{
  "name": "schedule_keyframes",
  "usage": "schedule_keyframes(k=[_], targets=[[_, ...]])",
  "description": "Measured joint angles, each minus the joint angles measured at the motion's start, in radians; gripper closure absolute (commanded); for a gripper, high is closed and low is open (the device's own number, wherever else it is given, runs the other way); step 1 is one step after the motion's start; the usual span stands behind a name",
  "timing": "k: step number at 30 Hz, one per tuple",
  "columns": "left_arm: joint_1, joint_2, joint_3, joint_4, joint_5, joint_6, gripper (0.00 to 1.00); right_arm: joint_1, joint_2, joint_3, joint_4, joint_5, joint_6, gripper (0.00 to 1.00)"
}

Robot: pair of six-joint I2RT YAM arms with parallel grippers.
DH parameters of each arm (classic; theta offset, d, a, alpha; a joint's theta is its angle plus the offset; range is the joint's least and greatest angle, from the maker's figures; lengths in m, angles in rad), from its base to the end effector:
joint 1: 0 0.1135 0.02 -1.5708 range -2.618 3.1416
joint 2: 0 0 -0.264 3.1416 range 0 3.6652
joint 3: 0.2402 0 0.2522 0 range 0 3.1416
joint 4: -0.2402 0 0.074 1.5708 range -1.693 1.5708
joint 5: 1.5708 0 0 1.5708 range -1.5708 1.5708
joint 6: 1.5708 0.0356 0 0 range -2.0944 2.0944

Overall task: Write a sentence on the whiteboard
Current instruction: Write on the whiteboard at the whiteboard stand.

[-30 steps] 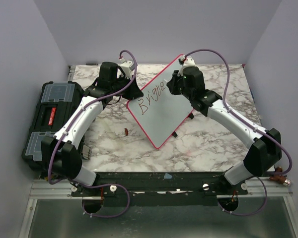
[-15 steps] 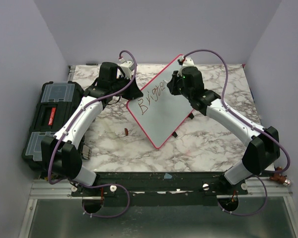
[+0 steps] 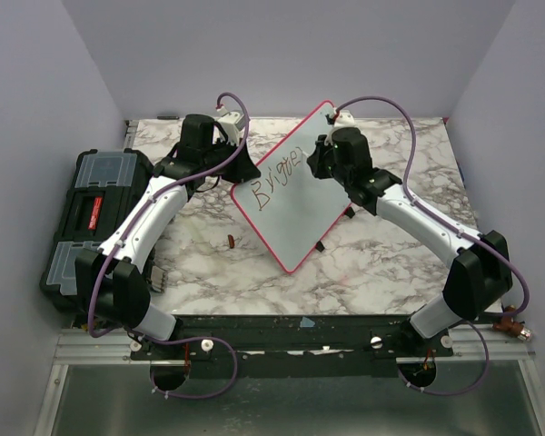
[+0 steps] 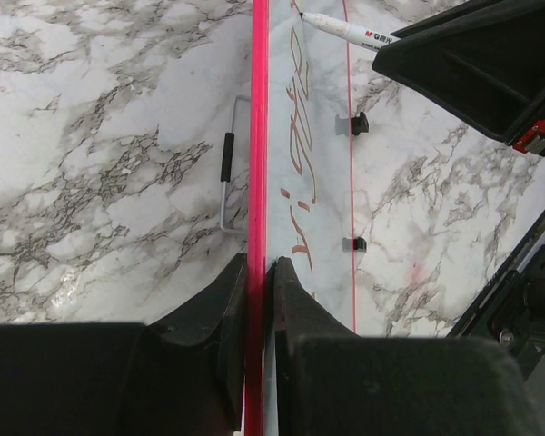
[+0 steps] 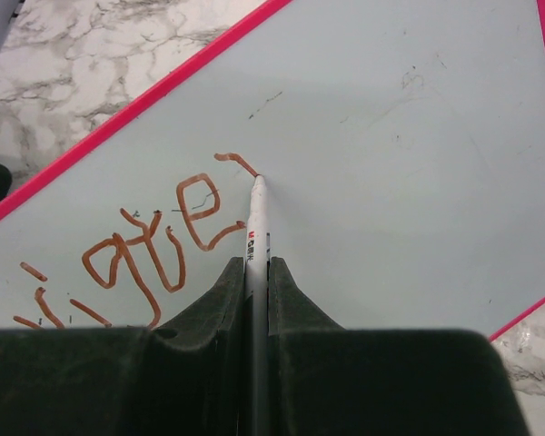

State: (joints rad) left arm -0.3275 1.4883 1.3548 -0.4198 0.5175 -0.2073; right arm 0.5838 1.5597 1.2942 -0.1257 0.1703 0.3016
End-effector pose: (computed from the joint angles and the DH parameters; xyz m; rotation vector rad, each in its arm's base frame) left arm 0.3146 -0.1255 0.3483 0.4440 2.1179 -0.8619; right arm 0.3121 0.1989 0.3295 -0.1661 1.9721 0.4141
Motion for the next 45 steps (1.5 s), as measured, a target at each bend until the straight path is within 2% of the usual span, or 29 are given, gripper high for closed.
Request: schedule_keyframes(k=[24, 45], targets=[[0.001, 0.000, -0.004, -0.001, -0.008, -0.003, 1.00, -0.003, -0.031, -0.077, 0.020, -0.006, 0.021, 0.99], [0.001, 0.000, -0.005, -0.001, -0.008, -0.003, 1.00, -0.003, 0.016, 0.009, 0.019, -0.006, 0.019, 0.99]])
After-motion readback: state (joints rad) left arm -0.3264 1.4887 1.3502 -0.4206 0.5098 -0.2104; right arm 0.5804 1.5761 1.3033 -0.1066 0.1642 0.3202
